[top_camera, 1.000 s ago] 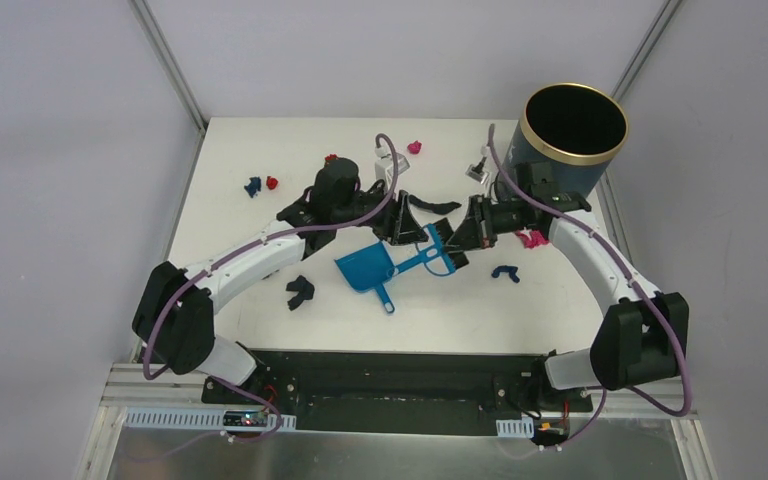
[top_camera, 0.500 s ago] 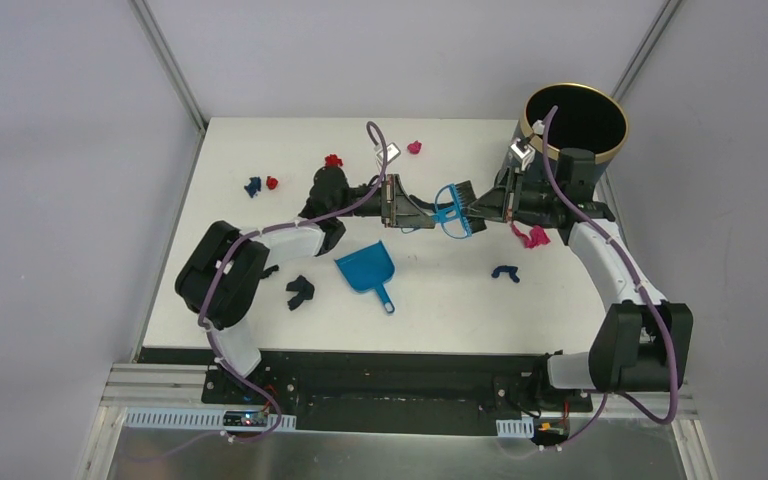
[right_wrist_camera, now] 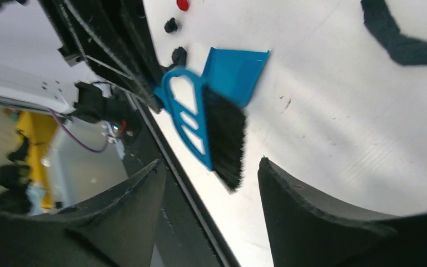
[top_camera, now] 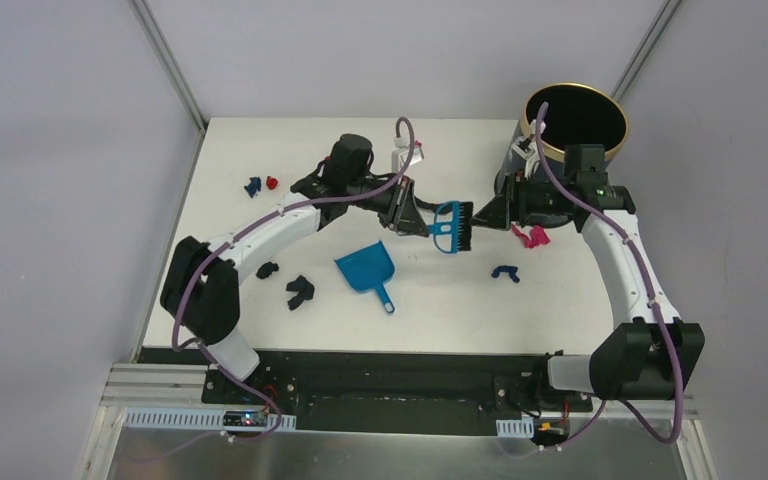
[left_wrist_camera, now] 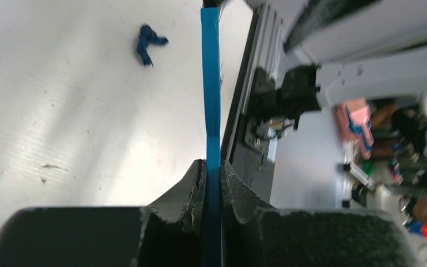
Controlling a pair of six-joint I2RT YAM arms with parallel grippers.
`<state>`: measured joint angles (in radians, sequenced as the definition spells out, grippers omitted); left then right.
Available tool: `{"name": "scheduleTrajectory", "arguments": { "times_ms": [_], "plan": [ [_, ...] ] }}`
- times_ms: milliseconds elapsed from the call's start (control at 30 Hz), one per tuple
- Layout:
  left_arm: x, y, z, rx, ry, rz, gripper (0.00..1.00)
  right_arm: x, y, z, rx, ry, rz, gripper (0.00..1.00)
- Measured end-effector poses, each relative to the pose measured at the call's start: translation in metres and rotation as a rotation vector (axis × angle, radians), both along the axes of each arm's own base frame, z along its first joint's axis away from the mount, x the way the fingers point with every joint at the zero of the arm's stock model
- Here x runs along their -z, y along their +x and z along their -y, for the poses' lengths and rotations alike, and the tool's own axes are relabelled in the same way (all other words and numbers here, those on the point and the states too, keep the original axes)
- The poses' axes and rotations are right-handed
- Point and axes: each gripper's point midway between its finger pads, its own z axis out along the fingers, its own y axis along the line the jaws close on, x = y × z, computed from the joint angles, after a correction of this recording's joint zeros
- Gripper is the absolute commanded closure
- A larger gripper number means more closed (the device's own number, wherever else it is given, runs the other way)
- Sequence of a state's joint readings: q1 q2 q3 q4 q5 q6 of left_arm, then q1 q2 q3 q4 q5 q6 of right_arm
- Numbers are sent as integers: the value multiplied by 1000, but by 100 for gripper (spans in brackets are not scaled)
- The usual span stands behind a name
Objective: Sweep away the paper scraps from the table
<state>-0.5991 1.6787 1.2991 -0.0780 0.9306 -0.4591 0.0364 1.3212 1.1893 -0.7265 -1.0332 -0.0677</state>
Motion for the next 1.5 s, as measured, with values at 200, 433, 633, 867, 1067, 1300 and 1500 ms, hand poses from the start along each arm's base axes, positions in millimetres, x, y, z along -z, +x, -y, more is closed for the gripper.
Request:
{"name": "scheduleTrajectory", "arguments": {
  "times_ms": [200,433,633,867,1067,1300,1500],
  "plan": [
    [6,-49,-16,187,64,80,100,2,-16,1,-148,-142,160,40],
    [17,-84,-22,322,67,68,100,9,-49,-20,-365,-233,247,54],
    [14,-90,-22,350,51,61,100,17,-68,-39,-479,-236,228,57],
    [11,-92,-21,367,25,69,97,17,-78,-51,-518,-204,198,95],
    [13,-90,-22,360,28,95,60,12,-85,-55,-527,-113,83,100],
    [-21,-78,-26,246,-55,227,57,-16,-66,-42,-405,98,-20,100],
    [-35,-47,-24,112,-156,166,53,-31,-59,-39,-370,187,-44,100]
  ]
}}
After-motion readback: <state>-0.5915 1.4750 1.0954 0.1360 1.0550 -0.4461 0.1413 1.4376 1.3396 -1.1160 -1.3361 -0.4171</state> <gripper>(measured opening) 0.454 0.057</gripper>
